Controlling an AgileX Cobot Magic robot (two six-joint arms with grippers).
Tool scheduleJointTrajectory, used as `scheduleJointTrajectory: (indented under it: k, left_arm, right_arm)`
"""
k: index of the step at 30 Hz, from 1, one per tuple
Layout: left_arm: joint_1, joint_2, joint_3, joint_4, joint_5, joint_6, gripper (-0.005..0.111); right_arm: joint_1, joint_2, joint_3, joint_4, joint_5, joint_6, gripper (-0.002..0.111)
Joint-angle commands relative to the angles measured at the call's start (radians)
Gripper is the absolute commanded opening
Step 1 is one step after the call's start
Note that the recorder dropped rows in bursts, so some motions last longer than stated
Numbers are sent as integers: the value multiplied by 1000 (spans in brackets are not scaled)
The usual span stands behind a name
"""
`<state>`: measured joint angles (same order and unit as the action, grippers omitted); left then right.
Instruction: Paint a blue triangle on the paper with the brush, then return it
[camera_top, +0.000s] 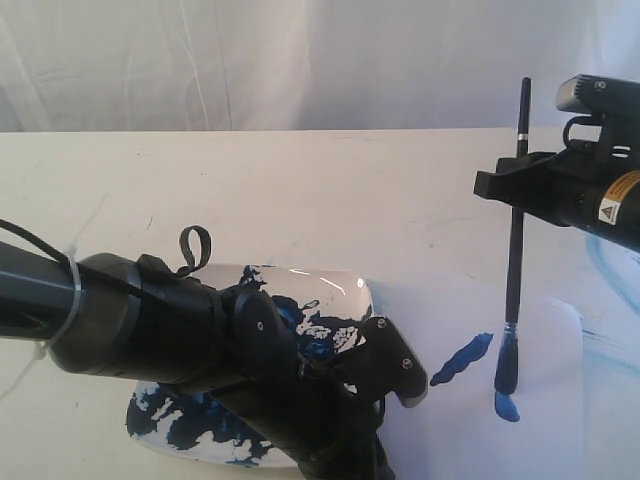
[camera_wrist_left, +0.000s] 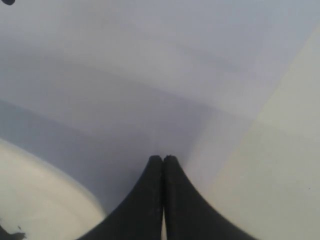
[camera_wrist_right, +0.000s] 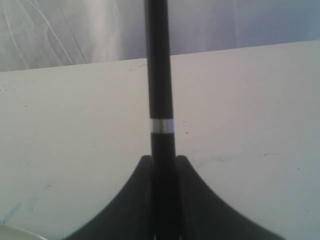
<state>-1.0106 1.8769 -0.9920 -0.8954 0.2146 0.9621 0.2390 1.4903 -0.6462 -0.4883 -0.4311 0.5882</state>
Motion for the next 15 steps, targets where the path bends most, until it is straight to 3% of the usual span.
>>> scheduleJointTrajectory:
  k: [1,15]
  left_arm:
    - [-2,6,13,0,14,-2,0]
    - [-2,6,13,-2,14,1,0]
  right_arm:
    - [2,3,-18,39,-12,-49,0]
    - [2,82,-100,84,-73,-91,0]
